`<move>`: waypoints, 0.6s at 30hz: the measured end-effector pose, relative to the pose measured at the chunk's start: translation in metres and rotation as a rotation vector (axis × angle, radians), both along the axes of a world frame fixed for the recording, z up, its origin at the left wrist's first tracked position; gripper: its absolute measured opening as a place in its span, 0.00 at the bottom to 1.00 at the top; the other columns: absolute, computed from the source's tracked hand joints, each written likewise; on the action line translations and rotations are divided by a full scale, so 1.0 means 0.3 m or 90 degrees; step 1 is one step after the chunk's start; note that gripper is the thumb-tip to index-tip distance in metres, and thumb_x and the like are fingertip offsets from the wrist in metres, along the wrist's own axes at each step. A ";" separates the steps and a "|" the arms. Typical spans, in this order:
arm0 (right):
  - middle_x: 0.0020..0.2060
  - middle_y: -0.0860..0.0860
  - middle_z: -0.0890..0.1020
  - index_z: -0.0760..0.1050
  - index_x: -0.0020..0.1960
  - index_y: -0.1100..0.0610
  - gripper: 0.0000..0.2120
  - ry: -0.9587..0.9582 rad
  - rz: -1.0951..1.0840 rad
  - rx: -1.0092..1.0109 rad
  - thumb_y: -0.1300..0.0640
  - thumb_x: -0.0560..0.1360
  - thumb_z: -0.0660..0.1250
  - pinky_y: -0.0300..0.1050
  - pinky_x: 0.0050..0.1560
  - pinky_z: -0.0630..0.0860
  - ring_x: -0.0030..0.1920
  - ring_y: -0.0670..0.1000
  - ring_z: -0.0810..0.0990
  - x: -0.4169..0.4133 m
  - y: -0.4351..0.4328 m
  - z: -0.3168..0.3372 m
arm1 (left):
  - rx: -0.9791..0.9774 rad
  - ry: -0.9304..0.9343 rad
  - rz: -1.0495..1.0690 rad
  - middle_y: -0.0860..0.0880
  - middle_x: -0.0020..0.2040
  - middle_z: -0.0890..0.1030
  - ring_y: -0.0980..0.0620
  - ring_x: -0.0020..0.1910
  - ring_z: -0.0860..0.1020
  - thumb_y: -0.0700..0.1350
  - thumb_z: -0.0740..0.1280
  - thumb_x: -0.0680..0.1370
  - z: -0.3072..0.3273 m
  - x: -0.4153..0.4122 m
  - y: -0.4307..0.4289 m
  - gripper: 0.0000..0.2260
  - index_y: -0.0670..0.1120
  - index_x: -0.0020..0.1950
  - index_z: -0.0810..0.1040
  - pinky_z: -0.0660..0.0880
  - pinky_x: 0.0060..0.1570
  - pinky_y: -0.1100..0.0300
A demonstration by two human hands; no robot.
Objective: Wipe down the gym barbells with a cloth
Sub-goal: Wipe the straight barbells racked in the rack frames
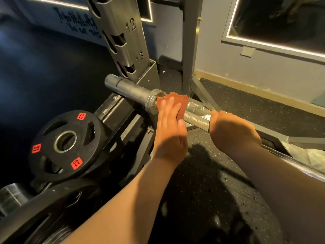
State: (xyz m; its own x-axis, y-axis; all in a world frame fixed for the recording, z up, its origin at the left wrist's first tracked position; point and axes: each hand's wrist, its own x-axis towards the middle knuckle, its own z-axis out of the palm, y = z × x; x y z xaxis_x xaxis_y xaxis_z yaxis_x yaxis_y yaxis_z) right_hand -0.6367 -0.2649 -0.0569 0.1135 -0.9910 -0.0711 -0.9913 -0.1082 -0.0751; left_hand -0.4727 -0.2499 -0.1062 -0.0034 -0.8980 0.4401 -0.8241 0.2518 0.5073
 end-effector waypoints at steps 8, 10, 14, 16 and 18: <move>0.51 0.53 0.79 0.70 0.66 0.58 0.14 0.088 0.039 0.022 0.54 0.86 0.52 0.46 0.40 0.69 0.41 0.51 0.68 0.015 0.002 0.037 | 0.057 -0.043 -0.082 0.49 0.54 0.79 0.49 0.60 0.74 0.41 0.58 0.83 0.102 0.070 -0.120 0.11 0.44 0.57 0.79 0.58 0.77 0.50; 0.49 0.53 0.77 0.69 0.67 0.58 0.14 0.085 0.029 0.028 0.57 0.85 0.51 0.46 0.41 0.69 0.41 0.51 0.68 0.016 0.004 0.041 | 0.017 -0.032 -0.078 0.44 0.66 0.76 0.44 0.72 0.70 0.37 0.56 0.84 0.046 0.071 -0.052 0.14 0.41 0.67 0.76 0.59 0.77 0.44; 0.54 0.54 0.79 0.68 0.68 0.58 0.15 0.075 0.023 0.043 0.56 0.86 0.50 0.49 0.42 0.72 0.43 0.53 0.71 0.016 -0.001 0.035 | 0.068 0.053 -0.035 0.41 0.80 0.61 0.44 0.82 0.53 0.37 0.57 0.83 0.012 0.047 0.020 0.22 0.39 0.77 0.64 0.53 0.80 0.44; 0.54 0.55 0.79 0.69 0.66 0.57 0.14 0.078 0.030 0.047 0.55 0.86 0.51 0.51 0.44 0.75 0.44 0.54 0.73 0.013 -0.006 0.031 | 0.070 0.052 -0.031 0.43 0.74 0.71 0.47 0.78 0.61 0.40 0.57 0.82 0.063 0.023 -0.033 0.18 0.40 0.72 0.72 0.52 0.80 0.47; 0.54 0.55 0.79 0.70 0.65 0.57 0.14 0.071 0.028 0.052 0.53 0.86 0.53 0.52 0.44 0.75 0.43 0.54 0.72 0.013 -0.009 0.029 | 0.066 -0.006 -0.028 0.47 0.59 0.81 0.48 0.64 0.74 0.46 0.53 0.82 0.119 0.014 -0.102 0.17 0.44 0.60 0.80 0.60 0.75 0.50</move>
